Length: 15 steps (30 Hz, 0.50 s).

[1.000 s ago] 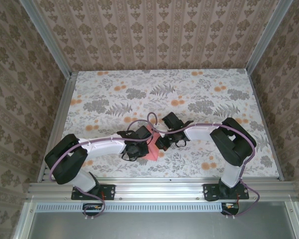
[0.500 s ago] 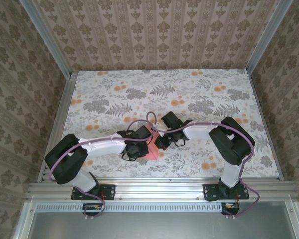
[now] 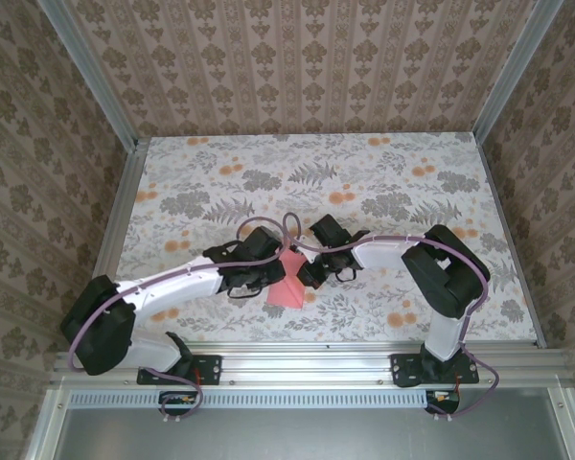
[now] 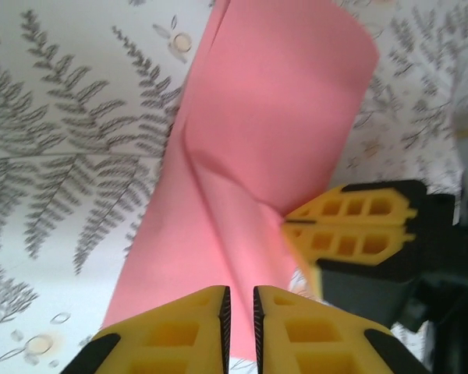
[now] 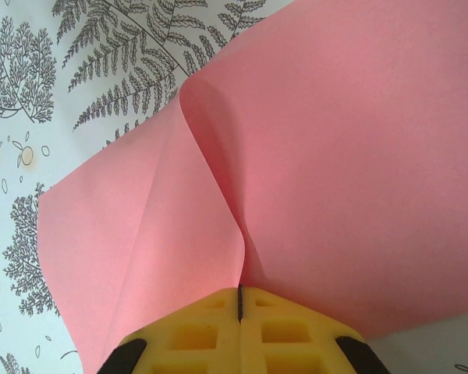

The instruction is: Fold a paper plane with a square sheet of paper (pick it up from the middle)

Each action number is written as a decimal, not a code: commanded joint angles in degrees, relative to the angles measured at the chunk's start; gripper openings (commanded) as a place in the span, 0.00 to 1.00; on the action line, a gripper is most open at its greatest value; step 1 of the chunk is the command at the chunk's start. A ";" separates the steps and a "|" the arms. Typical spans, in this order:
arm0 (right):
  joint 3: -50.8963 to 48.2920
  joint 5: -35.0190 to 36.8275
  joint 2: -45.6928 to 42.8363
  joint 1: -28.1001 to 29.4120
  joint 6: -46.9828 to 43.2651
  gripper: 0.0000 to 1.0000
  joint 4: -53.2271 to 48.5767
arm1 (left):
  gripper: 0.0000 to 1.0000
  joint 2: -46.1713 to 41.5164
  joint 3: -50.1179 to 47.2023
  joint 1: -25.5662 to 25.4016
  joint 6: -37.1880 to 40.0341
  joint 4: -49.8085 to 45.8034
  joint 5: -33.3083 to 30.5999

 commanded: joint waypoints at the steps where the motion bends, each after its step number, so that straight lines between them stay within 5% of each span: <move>1: -0.23 4.40 2.43 -0.05 -0.23 0.01 -4.07 | 0.16 1.50 -0.91 1.17 -1.76 7.14 3.17; 15: -0.85 3.76 1.88 -0.15 1.19 0.01 -3.05 | 0.11 8.71 -3.69 2.92 -4.58 16.50 4.24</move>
